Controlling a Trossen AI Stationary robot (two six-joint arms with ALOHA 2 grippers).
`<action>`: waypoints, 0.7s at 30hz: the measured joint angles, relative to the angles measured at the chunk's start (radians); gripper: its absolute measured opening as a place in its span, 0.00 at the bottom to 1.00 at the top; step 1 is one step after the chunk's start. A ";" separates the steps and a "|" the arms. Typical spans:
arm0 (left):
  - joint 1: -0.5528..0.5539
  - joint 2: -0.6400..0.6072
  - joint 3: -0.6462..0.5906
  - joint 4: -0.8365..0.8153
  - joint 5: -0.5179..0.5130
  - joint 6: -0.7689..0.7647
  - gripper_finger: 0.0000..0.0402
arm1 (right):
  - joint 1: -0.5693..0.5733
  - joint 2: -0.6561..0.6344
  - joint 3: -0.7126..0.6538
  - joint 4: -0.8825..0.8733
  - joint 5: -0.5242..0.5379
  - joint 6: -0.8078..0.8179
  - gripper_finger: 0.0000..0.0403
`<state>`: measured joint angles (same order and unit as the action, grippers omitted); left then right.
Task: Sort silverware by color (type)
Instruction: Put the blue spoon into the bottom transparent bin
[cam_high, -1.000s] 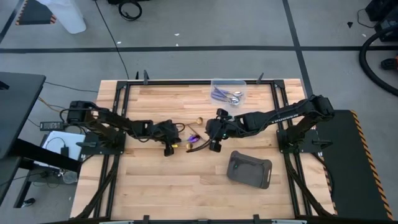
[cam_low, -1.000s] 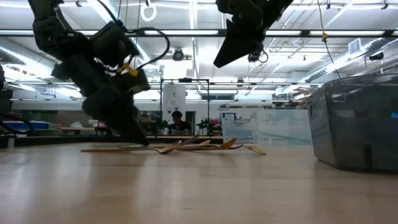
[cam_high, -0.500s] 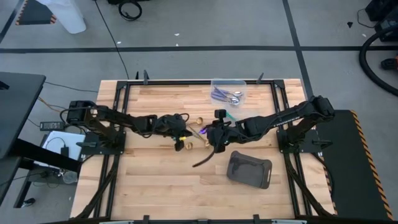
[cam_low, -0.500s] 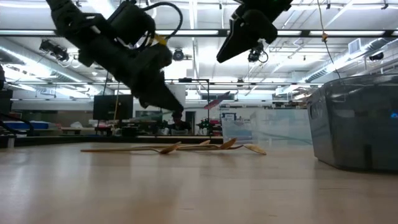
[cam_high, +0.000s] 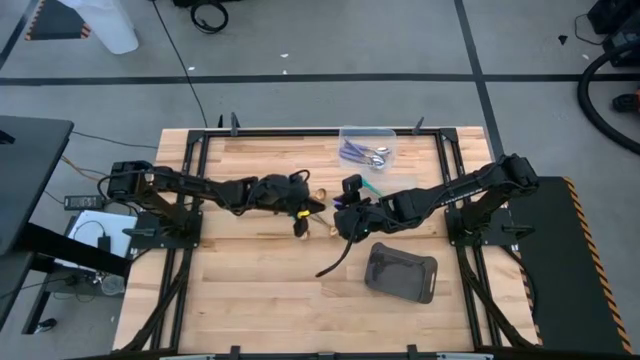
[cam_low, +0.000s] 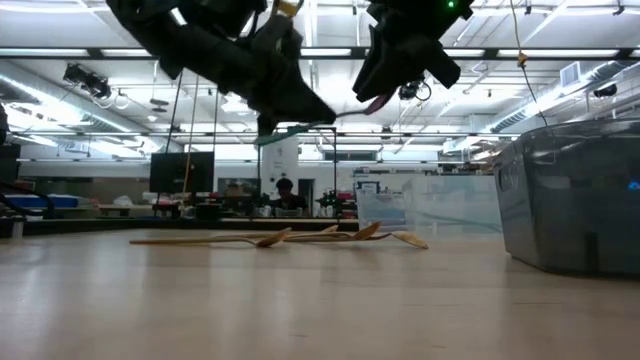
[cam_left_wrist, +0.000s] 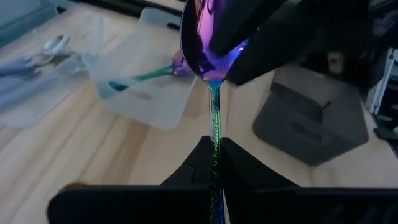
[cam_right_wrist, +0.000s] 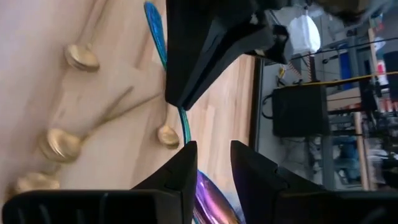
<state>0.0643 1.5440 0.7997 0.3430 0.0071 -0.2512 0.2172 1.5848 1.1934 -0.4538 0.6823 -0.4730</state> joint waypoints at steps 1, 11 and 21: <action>0.000 0.000 0.008 -0.003 0.000 0.001 0.05 | -0.001 0.000 0.000 0.000 0.002 -0.004 0.28; 0.013 0.000 0.033 -0.011 0.004 0.026 0.05 | 0.011 0.000 0.000 -0.006 -0.002 -0.039 0.32; 0.011 0.000 0.033 0.047 0.039 0.001 0.05 | 0.002 0.000 0.000 -0.013 0.030 -0.078 0.28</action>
<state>0.0750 1.5444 0.8326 0.3898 0.0462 -0.2505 0.2189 1.5848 1.1934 -0.4664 0.7120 -0.5507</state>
